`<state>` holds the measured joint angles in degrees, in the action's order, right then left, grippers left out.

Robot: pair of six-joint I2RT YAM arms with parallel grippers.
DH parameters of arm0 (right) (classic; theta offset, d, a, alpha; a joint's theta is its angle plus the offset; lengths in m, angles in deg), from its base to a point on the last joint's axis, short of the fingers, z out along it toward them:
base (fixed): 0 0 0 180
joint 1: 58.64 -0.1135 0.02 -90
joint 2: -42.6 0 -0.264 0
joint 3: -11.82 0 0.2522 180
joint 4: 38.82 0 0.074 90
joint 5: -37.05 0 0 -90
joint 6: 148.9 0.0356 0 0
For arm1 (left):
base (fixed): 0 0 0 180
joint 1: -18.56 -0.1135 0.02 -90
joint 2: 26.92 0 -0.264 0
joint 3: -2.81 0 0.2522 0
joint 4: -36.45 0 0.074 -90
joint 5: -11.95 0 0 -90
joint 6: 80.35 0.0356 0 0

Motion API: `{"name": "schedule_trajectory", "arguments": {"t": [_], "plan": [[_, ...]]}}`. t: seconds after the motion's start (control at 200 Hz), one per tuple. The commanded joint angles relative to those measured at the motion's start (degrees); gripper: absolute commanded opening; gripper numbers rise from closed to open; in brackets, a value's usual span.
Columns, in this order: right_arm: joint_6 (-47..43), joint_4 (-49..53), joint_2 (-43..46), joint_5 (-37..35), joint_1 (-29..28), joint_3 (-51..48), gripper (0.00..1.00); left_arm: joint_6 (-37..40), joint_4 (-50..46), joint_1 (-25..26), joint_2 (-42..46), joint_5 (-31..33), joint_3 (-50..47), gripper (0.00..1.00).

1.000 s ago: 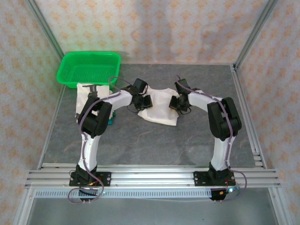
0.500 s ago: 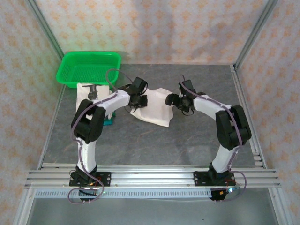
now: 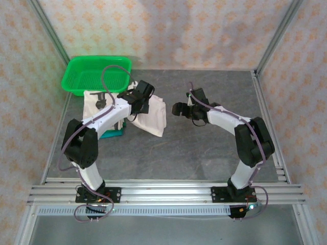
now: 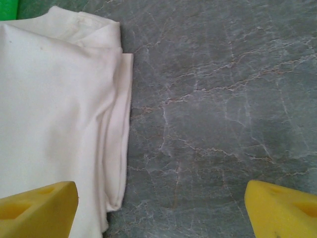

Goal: Fold and stack the t-shirts

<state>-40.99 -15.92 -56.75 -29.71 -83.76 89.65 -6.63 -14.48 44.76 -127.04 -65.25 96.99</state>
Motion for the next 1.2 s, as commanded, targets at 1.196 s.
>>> {"name": "schedule_trajectory", "arguments": {"t": [1.196], "plan": [[-12.83,-30.74,2.67,6.59,-22.07,-1.01,0.92,8.42,-12.42,-17.49,15.59,0.19,6.64,0.0]]}}
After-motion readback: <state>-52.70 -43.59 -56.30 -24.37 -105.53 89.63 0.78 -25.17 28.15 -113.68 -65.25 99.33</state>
